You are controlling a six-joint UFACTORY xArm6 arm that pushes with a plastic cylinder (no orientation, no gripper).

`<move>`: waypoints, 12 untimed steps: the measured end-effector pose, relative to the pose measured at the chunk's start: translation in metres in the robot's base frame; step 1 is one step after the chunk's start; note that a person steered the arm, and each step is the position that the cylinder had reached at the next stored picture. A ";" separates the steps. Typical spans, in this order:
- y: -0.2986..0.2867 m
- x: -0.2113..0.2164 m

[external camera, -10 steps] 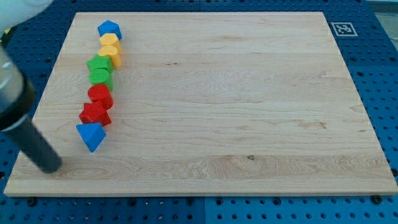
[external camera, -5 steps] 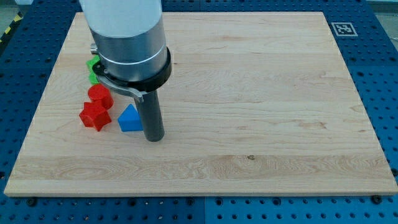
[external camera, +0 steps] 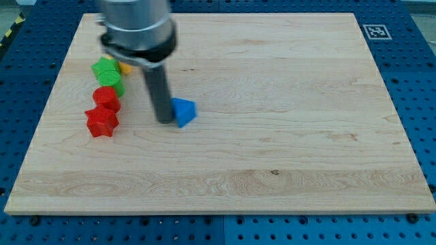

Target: Place blue triangle to the bottom right corner of the board

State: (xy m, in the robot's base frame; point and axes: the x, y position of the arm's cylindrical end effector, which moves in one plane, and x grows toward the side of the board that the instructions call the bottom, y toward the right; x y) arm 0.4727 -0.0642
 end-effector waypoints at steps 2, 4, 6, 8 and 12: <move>0.143 0.004; 0.073 -0.007; 0.094 -0.037; 0.178 -0.009; 0.256 0.062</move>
State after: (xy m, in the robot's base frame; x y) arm 0.5345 0.1916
